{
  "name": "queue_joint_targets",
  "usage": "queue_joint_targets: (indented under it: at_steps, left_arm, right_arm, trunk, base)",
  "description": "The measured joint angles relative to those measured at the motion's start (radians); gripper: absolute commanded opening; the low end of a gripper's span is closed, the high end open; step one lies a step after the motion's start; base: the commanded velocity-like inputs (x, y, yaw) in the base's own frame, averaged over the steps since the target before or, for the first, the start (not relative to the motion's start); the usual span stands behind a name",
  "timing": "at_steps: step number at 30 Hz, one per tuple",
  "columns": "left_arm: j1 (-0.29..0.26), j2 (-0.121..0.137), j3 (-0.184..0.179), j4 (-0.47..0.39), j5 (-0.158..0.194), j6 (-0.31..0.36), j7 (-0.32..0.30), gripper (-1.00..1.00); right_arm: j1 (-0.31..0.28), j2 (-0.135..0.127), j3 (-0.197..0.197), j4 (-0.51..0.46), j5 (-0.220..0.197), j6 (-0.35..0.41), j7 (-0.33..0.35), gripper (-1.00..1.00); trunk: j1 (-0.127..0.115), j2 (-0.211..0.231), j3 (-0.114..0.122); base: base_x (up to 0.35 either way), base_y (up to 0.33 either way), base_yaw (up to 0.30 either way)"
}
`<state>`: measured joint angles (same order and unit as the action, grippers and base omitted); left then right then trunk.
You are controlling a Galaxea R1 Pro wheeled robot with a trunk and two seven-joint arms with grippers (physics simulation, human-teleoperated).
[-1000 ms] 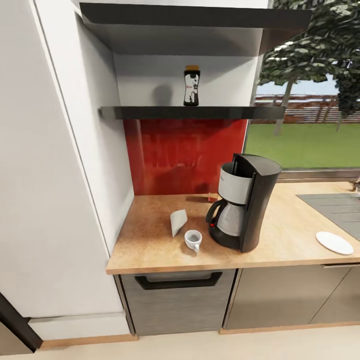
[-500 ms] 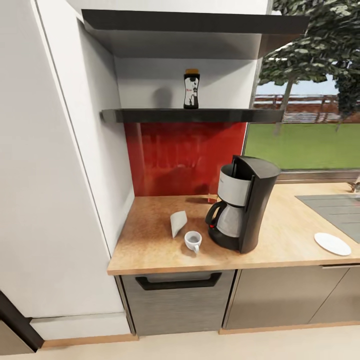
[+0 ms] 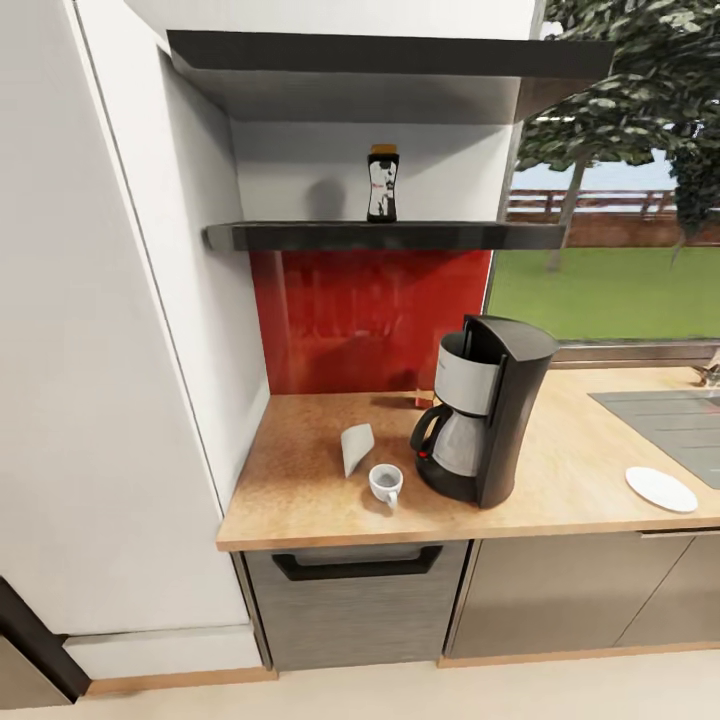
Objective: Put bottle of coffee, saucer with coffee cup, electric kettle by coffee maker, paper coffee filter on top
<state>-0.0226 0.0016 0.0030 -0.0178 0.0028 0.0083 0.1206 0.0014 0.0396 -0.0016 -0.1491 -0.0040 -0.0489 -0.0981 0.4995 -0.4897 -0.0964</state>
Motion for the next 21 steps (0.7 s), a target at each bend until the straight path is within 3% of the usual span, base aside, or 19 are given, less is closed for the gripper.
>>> queue_joint_targets:
  at_steps: [13, 21]
  left_arm:
    - [0.0, 0.0, 0.0, 0.0, 0.0, 0.0, 0.0, 1.0]
    - [0.0, 0.0, 0.0, 0.0, 0.0, 0.0, 0.0, 1.0]
  right_arm:
    - [0.0, 0.0, -0.001, 0.0, 0.0, 0.0, 0.0, 1.0]
    - [0.0, 0.0, -0.001, 0.0, 0.0, 0.0, 0.0, 1.0]
  trunk:
    - [-0.05, 0.091, 0.041]
    - [-0.05, 0.092, 0.041]
  base:
    - [0.0, 0.0, 0.0]
    - [0.0, 0.0, 0.0]
